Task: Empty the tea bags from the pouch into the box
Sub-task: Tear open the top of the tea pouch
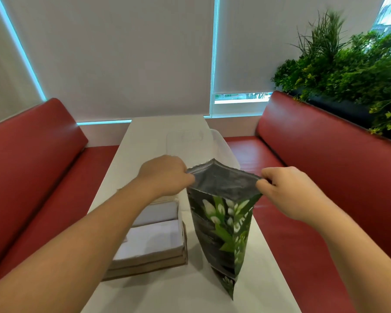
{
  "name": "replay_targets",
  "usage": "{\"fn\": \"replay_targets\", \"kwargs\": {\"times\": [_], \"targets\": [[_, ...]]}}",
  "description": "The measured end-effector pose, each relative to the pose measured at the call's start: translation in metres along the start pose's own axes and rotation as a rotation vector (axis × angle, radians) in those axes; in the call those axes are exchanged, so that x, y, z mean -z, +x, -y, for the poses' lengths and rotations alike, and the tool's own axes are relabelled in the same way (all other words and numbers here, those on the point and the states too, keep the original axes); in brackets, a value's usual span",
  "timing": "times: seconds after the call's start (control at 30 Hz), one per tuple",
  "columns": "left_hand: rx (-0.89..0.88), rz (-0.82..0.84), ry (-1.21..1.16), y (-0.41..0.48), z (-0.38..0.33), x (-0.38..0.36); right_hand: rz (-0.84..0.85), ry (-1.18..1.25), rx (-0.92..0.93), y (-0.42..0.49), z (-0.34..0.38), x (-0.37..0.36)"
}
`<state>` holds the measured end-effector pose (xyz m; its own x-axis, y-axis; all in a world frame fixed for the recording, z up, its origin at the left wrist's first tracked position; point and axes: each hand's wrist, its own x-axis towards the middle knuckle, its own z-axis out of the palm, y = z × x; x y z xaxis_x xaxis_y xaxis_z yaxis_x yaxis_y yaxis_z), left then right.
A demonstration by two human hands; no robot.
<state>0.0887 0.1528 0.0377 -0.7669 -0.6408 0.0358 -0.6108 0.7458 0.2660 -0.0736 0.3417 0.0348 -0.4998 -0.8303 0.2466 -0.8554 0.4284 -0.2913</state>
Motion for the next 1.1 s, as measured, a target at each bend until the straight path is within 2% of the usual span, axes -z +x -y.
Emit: {"fn": "replay_targets", "kwargs": {"times": [0.1, 0.2, 0.27, 0.33, 0.43, 0.5, 0.6, 0.67, 0.73, 0.83, 0.93, 1.0, 1.03, 1.1], "targets": [[-0.001, 0.067, -0.033, -0.004, 0.012, 0.004, -0.009, -0.009, -0.019, -0.003, -0.01, 0.008], [-0.059, 0.117, -0.047, -0.007, 0.006, -0.002, 0.056, 0.041, 0.086, -0.004, -0.006, 0.004], [-0.105, 0.127, -0.155, -0.007, -0.002, -0.006, 0.102, 0.058, 0.17, -0.003, -0.001, 0.002], [-0.144, 0.076, -0.206, -0.004, -0.008, -0.009, 0.134, 0.044, 0.232, -0.003, 0.001, 0.004], [-0.125, -0.062, -0.146, -0.001, -0.008, -0.014, 0.129, 0.017, 0.294, -0.004, 0.0, 0.007], [-0.115, -0.079, -0.257, 0.0, -0.007, -0.014, 0.112, -0.001, 0.318, -0.005, -0.003, 0.009], [-0.142, 0.18, -0.516, -0.005, -0.01, -0.009, 0.068, -0.015, 0.33, -0.006, -0.005, 0.008], [-0.148, 0.438, -0.491, -0.012, -0.015, -0.009, 0.02, 0.011, 0.303, -0.007, -0.003, 0.006], [-0.069, 0.579, -0.503, -0.017, -0.022, -0.013, -0.02, 0.093, 0.25, -0.01, -0.001, 0.003], [0.045, 0.563, -0.649, -0.018, -0.028, -0.02, 0.032, 0.263, 0.129, -0.022, -0.005, 0.007], [0.133, 0.526, -0.824, -0.018, -0.025, -0.025, 0.351, 0.331, -0.01, -0.036, -0.015, 0.01], [0.152, 0.508, -0.897, -0.017, -0.024, -0.029, 0.557, 0.545, -0.126, -0.046, -0.015, 0.006], [0.152, 0.502, -0.907, -0.017, -0.025, -0.03, 0.579, 0.658, -0.178, -0.049, -0.013, 0.002], [0.147, 0.487, -0.898, -0.018, -0.029, -0.028, 0.498, 0.781, -0.238, -0.048, -0.01, -0.002]]}}
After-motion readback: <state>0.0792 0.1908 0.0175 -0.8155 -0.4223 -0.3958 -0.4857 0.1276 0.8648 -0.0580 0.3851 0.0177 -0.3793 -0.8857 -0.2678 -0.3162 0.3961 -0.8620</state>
